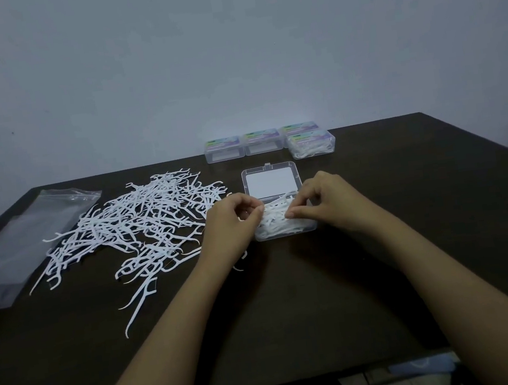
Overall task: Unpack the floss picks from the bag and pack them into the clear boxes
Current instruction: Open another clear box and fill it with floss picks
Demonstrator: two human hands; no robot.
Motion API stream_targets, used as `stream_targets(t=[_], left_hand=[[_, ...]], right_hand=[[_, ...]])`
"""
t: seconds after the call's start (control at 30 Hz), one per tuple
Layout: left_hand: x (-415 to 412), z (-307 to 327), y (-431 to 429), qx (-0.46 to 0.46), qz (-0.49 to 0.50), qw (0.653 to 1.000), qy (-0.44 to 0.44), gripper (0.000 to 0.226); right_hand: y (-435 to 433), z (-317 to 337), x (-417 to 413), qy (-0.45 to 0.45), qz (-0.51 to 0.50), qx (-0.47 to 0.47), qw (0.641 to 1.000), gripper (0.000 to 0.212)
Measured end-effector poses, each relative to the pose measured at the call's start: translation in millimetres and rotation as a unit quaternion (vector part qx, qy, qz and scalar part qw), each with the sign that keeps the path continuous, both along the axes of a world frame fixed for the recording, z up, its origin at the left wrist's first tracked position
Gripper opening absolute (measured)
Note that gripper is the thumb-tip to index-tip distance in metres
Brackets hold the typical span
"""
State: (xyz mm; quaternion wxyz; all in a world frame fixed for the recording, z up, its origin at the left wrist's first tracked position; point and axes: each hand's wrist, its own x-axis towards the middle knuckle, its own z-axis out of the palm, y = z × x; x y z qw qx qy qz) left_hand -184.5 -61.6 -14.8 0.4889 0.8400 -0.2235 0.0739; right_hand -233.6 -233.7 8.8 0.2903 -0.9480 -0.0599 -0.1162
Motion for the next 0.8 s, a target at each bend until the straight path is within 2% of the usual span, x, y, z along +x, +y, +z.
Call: stream_targets(t=[0.2,0.27,0.37,0.6,0.8], left_hand=[[-4.2,2.2,0.8,0.015,-0.037,0.999,-0.002,0.014],[-5.4,2.7,0.6,0.027,-0.048,0.998,-0.007,0.014],[-6.5,3.2,1.9,0.035,-0.057,0.998,-0.013,0.013],[-6.7,2.4,1.8,0.066,-0.051,0.996,-0.028,0.01],[-6.0,1.6,2.7,0.1,-0.05,0.992,-0.054,0.003]], right_hand=[[-10.7,4.5,-3.4,-0.059,-0.058,0.123,0.989,0.013],[-11.2,4.3,-3.6,-0.039,-0.044,0.105,0.993,0.01],[-10.7,3.3,-3.3,0.013,-0.025,0.017,0.999,0.016],[-6.8,4.5,-4.5,0.045,0.007,0.011,0.999,0.009],[-7.4,3.9,-4.6,0.056,0.013,-0.001,0.998,0.013]])
